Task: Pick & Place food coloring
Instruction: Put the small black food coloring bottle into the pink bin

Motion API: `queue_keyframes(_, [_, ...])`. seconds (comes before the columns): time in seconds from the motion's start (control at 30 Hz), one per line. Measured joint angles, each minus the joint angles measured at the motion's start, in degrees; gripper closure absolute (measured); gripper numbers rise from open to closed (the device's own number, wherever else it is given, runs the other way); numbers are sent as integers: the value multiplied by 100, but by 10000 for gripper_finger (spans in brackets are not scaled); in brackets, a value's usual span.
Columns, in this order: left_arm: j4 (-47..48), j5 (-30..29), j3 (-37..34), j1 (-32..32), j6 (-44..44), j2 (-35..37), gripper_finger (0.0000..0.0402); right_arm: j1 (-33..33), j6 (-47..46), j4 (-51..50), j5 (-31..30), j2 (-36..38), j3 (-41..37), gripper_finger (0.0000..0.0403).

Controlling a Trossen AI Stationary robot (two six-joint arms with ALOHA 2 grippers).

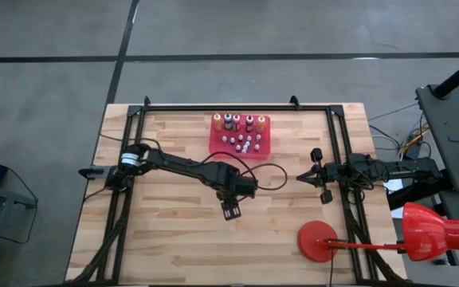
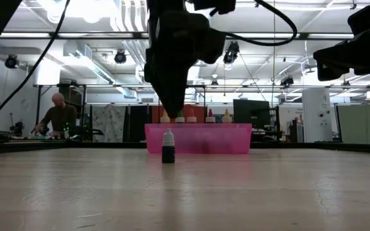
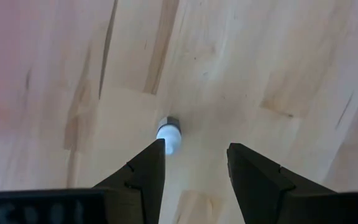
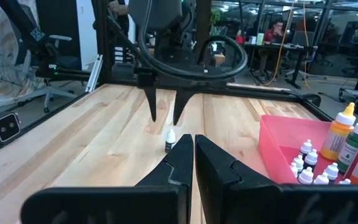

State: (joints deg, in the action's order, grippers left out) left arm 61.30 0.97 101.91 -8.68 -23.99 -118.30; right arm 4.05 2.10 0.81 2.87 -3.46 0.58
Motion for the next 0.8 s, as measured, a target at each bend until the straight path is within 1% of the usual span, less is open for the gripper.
queue_keyframes(0.17, [-260, -1, -324, -18, 6, 2, 257, 0, 0, 0, 0, 0, -2, 394])
queue_keyframes(0.27, [-387, -154, -448, -22, -28, 2, 257, 0, -2, -1, 0, 0, -1, 394])
queue_keyframes(0.43, [-389, -361, -484, -22, -42, 2, 257, 2, 0, 0, 0, 0, -1, 394])
queue_keyframes(0.63, [-466, -398, -603, -22, -28, 2, 257, 2, -3, 0, 0, 0, -2, 394])
queue_keyframes(0.8, [-774, -393, -798, -22, -26, 2, 257, 2, -11, -1, 0, 0, -2, 394])
